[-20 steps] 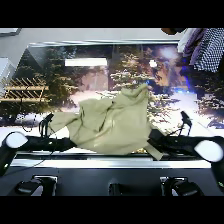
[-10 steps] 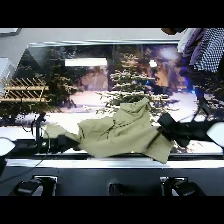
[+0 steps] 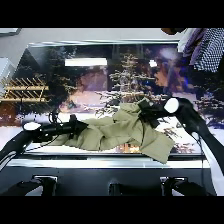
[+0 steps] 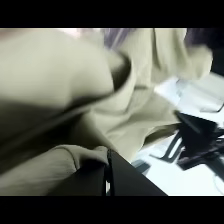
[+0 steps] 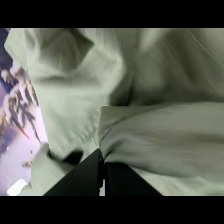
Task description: Fold the clothes and pants, and hang the long-sleeved shirts on hangers.
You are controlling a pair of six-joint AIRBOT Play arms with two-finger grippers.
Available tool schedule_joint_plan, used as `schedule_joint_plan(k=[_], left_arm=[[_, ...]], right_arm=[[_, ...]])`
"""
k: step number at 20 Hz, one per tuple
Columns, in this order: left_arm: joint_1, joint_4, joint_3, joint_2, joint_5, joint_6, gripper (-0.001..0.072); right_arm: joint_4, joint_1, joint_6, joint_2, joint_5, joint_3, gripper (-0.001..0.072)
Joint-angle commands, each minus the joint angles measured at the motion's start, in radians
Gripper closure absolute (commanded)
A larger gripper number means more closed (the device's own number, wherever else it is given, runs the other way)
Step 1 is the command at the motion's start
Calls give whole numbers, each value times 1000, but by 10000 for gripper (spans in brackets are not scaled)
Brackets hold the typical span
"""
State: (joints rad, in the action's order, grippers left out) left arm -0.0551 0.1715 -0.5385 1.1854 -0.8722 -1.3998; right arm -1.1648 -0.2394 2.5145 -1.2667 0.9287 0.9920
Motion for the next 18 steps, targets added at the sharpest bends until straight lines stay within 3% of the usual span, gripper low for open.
schedule_joint_plan(k=[1, 3, 4, 6, 8, 9, 10, 14, 16, 18], left_arm=[[-1, -119, -44, 113, 37, 122, 691], [-9, -119, -68, 114, 59, 131, 689], [-22, -118, -80, 114, 56, 150, 685], [-66, -115, -101, 109, 30, 187, 540], [-131, -108, -112, 90, -30, 249, 467], [-167, -79, -116, 74, -57, 263, 369], [-206, -36, -117, 51, -90, 267, 369], [-299, 248, -117, -88, -171, 237, 364], [-298, 417, -116, -176, -175, 166, 364], [-294, 562, -116, -261, -175, 94, 364]], right_arm=[[15, 0, -1, -90, -141, 1, 654], [-48, 0, -4, -82, -150, 1, 523], [-100, 0, -5, -68, -141, 1, 520], [-262, 0, -5, -14, -91, 5, 504], [-435, 0, -48, 58, 16, 35, 491], [-484, 0, -128, 100, 69, 57, 322], [-496, 0, -227, 143, 104, 74, 106], [-358, -24, -601, 243, 249, 84, 93], [-386, -104, -690, 242, 299, 58, 103], [-396, -232, -753, 242, 261, 0, 104]])
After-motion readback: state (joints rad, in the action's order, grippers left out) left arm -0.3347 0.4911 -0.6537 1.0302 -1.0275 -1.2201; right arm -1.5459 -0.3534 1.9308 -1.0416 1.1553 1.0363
